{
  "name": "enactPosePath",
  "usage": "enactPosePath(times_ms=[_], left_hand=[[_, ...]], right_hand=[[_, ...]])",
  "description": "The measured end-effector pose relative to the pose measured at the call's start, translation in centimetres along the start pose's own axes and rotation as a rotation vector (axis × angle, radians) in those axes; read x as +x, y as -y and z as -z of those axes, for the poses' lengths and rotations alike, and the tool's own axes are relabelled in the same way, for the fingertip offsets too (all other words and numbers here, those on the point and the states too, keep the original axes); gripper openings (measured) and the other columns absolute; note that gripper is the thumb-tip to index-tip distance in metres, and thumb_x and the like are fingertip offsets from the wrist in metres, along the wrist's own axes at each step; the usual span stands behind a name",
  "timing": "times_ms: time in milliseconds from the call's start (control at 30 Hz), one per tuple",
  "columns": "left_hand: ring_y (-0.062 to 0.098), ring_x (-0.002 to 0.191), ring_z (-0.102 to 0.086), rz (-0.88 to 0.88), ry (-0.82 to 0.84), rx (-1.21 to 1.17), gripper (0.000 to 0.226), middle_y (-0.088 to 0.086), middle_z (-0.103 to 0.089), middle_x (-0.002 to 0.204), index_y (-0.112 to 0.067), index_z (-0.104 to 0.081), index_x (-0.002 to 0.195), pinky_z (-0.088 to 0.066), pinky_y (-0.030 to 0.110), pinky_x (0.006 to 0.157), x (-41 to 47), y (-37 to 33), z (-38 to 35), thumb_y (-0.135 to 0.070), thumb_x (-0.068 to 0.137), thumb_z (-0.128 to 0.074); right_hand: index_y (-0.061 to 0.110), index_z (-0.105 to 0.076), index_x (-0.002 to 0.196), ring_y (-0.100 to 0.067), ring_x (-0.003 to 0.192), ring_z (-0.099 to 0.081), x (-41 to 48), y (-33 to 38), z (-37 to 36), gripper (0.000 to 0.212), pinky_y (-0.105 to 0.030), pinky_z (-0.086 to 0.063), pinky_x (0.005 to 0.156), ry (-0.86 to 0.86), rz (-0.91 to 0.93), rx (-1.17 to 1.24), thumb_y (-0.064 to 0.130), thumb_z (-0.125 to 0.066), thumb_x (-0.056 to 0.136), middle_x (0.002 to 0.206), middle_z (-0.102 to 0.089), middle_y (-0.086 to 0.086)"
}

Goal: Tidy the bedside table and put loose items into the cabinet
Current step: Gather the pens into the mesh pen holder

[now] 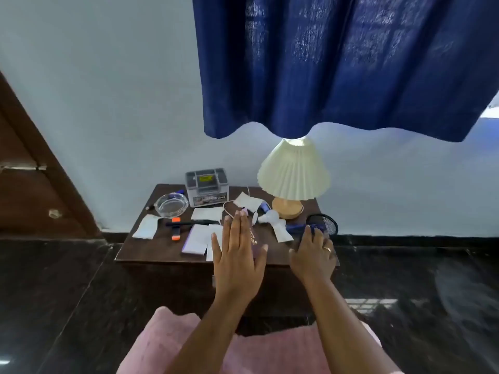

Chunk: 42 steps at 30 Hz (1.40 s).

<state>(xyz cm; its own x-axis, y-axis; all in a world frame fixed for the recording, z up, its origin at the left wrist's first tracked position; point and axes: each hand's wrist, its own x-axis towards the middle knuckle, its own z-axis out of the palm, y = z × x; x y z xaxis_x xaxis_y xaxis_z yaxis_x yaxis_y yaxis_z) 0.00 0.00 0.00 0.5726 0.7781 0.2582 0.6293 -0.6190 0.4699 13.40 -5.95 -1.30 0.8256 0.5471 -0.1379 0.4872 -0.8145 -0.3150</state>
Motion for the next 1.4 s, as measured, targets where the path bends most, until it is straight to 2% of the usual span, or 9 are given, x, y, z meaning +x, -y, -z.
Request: enactPosePath(times_ms=[133,300,567,733,867,1033,1133,1267,1400], left_hand=[[0.014,0.146,0.015,0.073,0.080,-0.005,0.080,-0.002,0.007,0.161,-0.020,0.011,0.150,0.014,0.037,0.112,2.0,0.9,-2.3,-0.046,0.095,-0.040],[0.015,0.147,0.017,0.063,0.160,-0.030,0.081,-0.004,0.013,0.160,-0.021,0.013,0.150,0.016,0.039,0.111,4.9,0.5,-4.5,-0.047,0.095,-0.040],[0.012,0.146,-0.008,-0.106,0.309,-0.173,0.076,-0.008,-0.012,0.158,-0.027,-0.003,0.151,0.004,0.037,0.117,3.8,-1.3,-4.9,-0.044,0.092,-0.047],[0.010,0.137,-0.033,-0.042,0.343,-0.314,0.072,-0.011,-0.030,0.151,-0.031,-0.015,0.149,-0.031,0.034,0.113,3.7,0.4,-4.6,-0.037,0.090,-0.056],[0.011,0.141,-0.026,0.003,0.363,-0.421,0.081,-0.010,-0.029,0.152,-0.028,-0.016,0.150,-0.028,0.032,0.113,3.8,1.5,-4.3,-0.030,0.085,-0.064],[0.002,0.132,-0.035,0.038,0.227,-0.520,0.084,-0.015,-0.039,0.140,-0.023,-0.030,0.144,-0.029,0.011,0.105,6.1,4.3,-3.5,-0.030,0.074,-0.075],[-0.002,0.120,-0.050,0.117,0.068,-0.717,0.094,-0.011,-0.052,0.130,-0.028,-0.030,0.139,-0.043,0.020,0.101,7.1,6.5,-1.3,-0.007,0.063,-0.080],[-0.011,0.108,-0.053,0.172,-0.169,-0.700,0.090,-0.019,-0.054,0.115,-0.029,-0.037,0.128,-0.043,0.004,0.088,7.7,10.1,2.0,-0.001,0.056,-0.083],[0.009,0.103,-0.054,0.381,-0.314,-0.601,0.088,-0.010,-0.053,0.112,-0.028,-0.038,0.121,-0.039,0.002,0.081,7.2,14.8,4.6,-0.014,0.052,-0.090]], right_hand=[[0.016,-0.037,0.141,-0.034,0.132,-0.033,3.1,-0.8,0.2,0.052,-0.041,-0.047,0.091,-0.059,-0.069,-0.059,0.028,-0.053,0.093,0.147,-0.030,-0.008],[0.016,-0.059,0.117,-0.030,0.114,-0.051,5.3,-1.4,0.8,0.026,-0.037,-0.047,0.078,-0.114,-0.101,-0.119,0.021,-0.050,0.093,0.121,-0.056,-0.006],[0.021,-0.061,0.117,-0.029,0.102,-0.062,6.3,-1.7,0.0,0.024,-0.030,-0.041,0.071,-0.091,-0.154,-0.108,0.024,-0.049,0.096,0.112,-0.067,-0.008],[0.021,-0.059,0.121,-0.023,0.101,-0.063,4.4,0.3,0.0,0.027,-0.026,-0.038,0.065,-0.138,-0.047,-0.161,0.026,-0.050,0.096,0.112,-0.067,-0.005],[0.021,-0.055,0.125,-0.017,0.102,-0.063,2.2,2.8,0.3,0.029,-0.025,-0.040,0.069,-0.171,0.140,-0.168,0.023,-0.050,0.096,0.116,-0.065,-0.001],[0.024,-0.052,0.128,-0.014,0.107,-0.059,-0.5,6.6,0.2,0.032,-0.023,-0.047,0.083,-0.205,0.489,-0.047,0.026,-0.048,0.097,0.123,-0.060,0.004],[0.022,-0.055,0.127,-0.013,0.106,-0.058,-0.9,9.2,0.1,0.030,-0.019,-0.042,0.079,-0.151,0.686,0.063,0.022,-0.047,0.097,0.122,-0.059,0.004],[0.019,-0.060,0.121,-0.012,0.114,-0.053,0.0,12.3,-0.6,0.027,-0.025,-0.048,0.091,-0.079,0.952,0.269,0.015,-0.050,0.096,0.125,-0.052,0.002],[0.022,-0.057,0.123,0.004,0.112,-0.045,2.0,15.8,-2.4,0.037,-0.008,-0.039,0.093,-0.039,0.940,0.585,0.002,-0.049,0.093,0.127,-0.045,0.006]])
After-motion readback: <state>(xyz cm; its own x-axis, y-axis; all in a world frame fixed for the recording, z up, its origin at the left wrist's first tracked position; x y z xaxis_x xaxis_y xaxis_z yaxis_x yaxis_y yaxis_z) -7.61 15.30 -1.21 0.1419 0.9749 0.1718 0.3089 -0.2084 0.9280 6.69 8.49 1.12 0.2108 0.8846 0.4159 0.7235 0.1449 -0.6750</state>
